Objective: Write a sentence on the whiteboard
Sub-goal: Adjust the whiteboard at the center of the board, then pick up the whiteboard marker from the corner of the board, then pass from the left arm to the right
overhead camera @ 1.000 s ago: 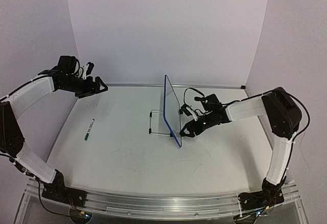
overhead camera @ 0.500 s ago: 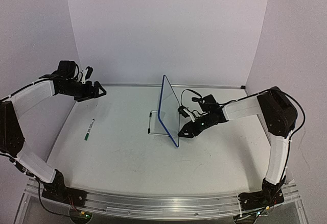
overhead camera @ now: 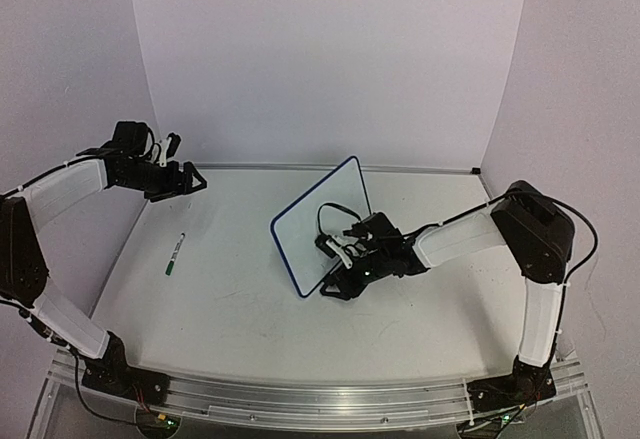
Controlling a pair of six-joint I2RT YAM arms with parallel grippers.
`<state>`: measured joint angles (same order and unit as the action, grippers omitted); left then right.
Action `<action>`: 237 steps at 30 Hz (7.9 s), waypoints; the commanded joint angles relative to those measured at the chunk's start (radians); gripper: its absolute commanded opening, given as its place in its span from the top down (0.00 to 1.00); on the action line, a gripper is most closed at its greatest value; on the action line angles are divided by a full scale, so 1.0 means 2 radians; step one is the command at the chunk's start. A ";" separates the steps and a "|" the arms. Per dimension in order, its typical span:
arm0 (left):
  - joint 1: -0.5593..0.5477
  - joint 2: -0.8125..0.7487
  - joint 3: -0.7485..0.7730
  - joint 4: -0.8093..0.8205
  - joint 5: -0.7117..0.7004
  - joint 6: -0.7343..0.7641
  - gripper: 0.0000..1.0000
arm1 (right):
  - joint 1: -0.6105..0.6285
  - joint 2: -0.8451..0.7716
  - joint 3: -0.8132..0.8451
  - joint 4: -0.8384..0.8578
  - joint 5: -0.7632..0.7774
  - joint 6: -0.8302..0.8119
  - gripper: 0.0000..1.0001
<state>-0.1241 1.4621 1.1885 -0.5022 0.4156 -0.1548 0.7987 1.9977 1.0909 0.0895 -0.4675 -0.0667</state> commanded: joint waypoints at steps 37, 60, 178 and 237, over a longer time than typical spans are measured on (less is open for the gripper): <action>0.003 0.006 -0.012 0.021 -0.008 -0.012 0.09 | 0.140 0.072 0.076 -0.052 0.534 0.298 1.00; 0.003 -0.011 -0.019 0.006 -0.084 -0.031 0.08 | 0.158 0.066 0.140 -0.161 0.552 0.393 0.45; -0.431 -0.001 0.052 -0.123 0.179 0.021 1.00 | -0.003 -0.250 0.058 -0.238 -0.297 0.226 0.22; -0.453 0.072 0.111 -0.178 0.207 0.093 1.00 | 0.049 -0.225 0.041 -0.213 -0.359 0.228 0.67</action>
<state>-1.0290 1.6054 1.3724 -0.8478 0.8318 0.0086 0.8829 1.5391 1.1587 -0.3592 -1.1686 0.3973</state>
